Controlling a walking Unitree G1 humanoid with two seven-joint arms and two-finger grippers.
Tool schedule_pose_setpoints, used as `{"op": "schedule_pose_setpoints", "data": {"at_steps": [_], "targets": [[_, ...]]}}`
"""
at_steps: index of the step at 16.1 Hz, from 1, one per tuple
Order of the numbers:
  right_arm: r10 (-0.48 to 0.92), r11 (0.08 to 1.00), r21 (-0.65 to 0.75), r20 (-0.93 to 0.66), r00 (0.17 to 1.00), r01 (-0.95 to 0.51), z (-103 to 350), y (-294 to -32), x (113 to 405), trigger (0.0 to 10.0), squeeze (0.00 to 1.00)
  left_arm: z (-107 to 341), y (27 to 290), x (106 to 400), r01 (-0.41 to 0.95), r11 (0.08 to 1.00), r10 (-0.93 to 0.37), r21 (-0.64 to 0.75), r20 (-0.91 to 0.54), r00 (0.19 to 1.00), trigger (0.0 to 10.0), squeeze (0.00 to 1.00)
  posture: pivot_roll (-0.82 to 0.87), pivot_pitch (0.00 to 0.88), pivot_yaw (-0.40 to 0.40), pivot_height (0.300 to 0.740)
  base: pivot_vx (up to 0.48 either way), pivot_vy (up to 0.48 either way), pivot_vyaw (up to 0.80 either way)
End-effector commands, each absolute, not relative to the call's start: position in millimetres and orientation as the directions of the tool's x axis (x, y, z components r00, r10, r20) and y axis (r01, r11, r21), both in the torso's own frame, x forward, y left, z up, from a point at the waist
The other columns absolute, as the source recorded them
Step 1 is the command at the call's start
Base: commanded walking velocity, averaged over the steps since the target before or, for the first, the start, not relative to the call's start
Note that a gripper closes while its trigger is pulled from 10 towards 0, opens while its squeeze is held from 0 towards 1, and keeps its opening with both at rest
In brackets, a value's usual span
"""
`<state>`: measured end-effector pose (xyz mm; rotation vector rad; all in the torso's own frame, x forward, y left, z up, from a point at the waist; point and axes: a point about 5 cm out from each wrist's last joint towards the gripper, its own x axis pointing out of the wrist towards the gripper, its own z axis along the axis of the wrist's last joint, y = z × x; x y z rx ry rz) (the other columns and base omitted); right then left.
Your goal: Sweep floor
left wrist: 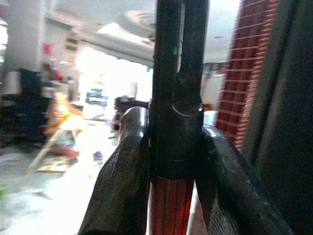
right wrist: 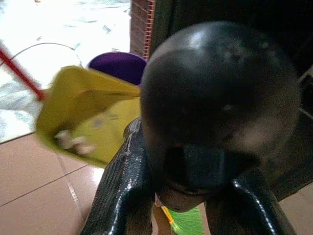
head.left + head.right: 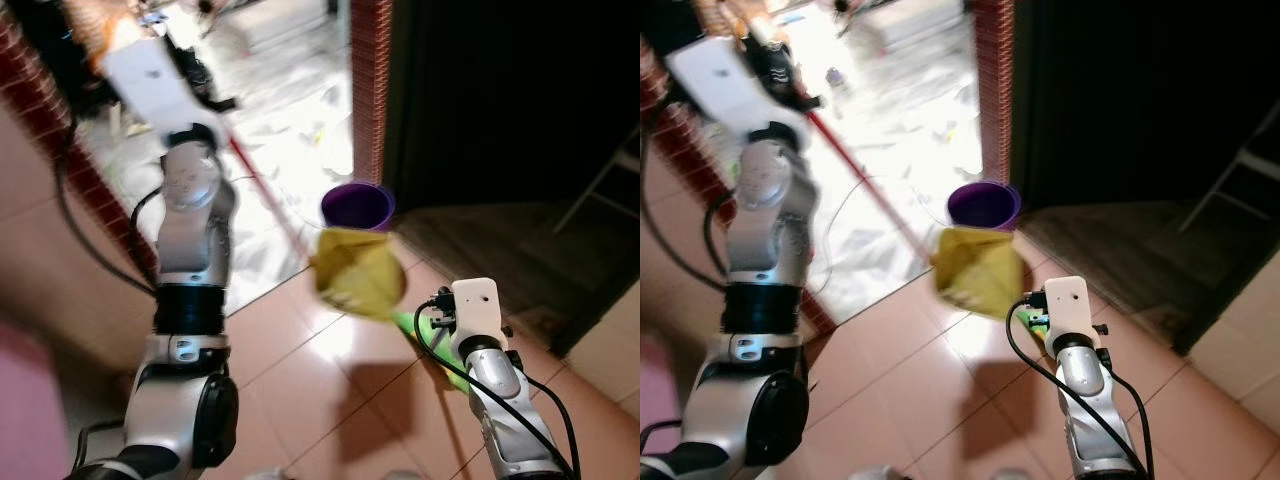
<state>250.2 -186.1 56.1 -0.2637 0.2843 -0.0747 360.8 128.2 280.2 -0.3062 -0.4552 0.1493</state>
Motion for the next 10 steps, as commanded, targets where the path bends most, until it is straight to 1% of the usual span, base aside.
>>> {"op": "schedule_pose_setpoints", "data": {"at_steps": [1, 2, 4, 5, 7, 9, 10], "targets": [[-0.119, 0.964, -0.266, -0.322, 0.939, 0.03, 45, -185, 246, 10.0, 0.0, 299, 152, 356, -0.142, 0.932, 0.298, -0.333, 0.484, 0.823, 10.0, 0.0, -0.12, 0.0, 0.128, 0.74, 0.472, 0.0, 0.0], [-0.105, 0.966, -0.26, -0.326, 0.94, 0.018, 45, -183, 246, 10.0, 0.0, 307, 154, 355, -0.152, 0.929, 0.315, -0.336, 0.509, 0.801, 10.0, 0.0, -0.12, 0.0, 0.127, 0.74, 0.461, 0.0, 0.0], [-0.095, 0.967, -0.256, -0.33, 0.939, 0.008, 44, -182, 246, 10.0, 0.0, 313, 157, 356, -0.18, 0.924, 0.341, -0.339, 0.513, 0.788, 10.0, 0.0, -0.12, 0.0, 0.126, 0.74, 0.456, 0.0, 0.0], [-0.084, 0.968, -0.252, -0.332, 0.939, -0.003, 44, -181, 246, 10.0, 0.0, 313, 163, 359, -0.234, 0.907, 0.389, -0.35, 0.488, 0.781, 10.0, 0.0, -0.12, 0.0, 0.128, 0.74, 0.431, 0.0, 0.0], [-0.074, 0.968, -0.251, -0.332, 0.94, -0.013, 44, -180, 246, 10.0, 0.0, 313, 169, 362, -0.288, 0.888, 0.437, -0.359, 0.463, 0.771, 10.0, 0.0, -0.12, 0.0, 0.129, 0.74, 0.428, 0.0, 0.0], [-0.065, 0.968, -0.25, -0.331, 0.942, -0.021, 44, -179, 246, 10.0, 0.0, 309, 172, 367, -0.305, 0.852, 0.477, -0.426, 0.391, 0.787, 10.0, 0.0, -0.12, 0.0, 0.129, 0.74, 0.418, 0.0, 0.0], [-0.06, 0.968, -0.25, -0.329, 0.943, -0.025, 44, -178, 246, 10.0, 0.0, 309, 173, 369, -0.311, 0.848, 0.483, -0.429, 0.388, 0.785, 10.0, 0.0, -0.13, 0.0, 0.13, 0.74, 0.416, 0.0, 0.0]]}}
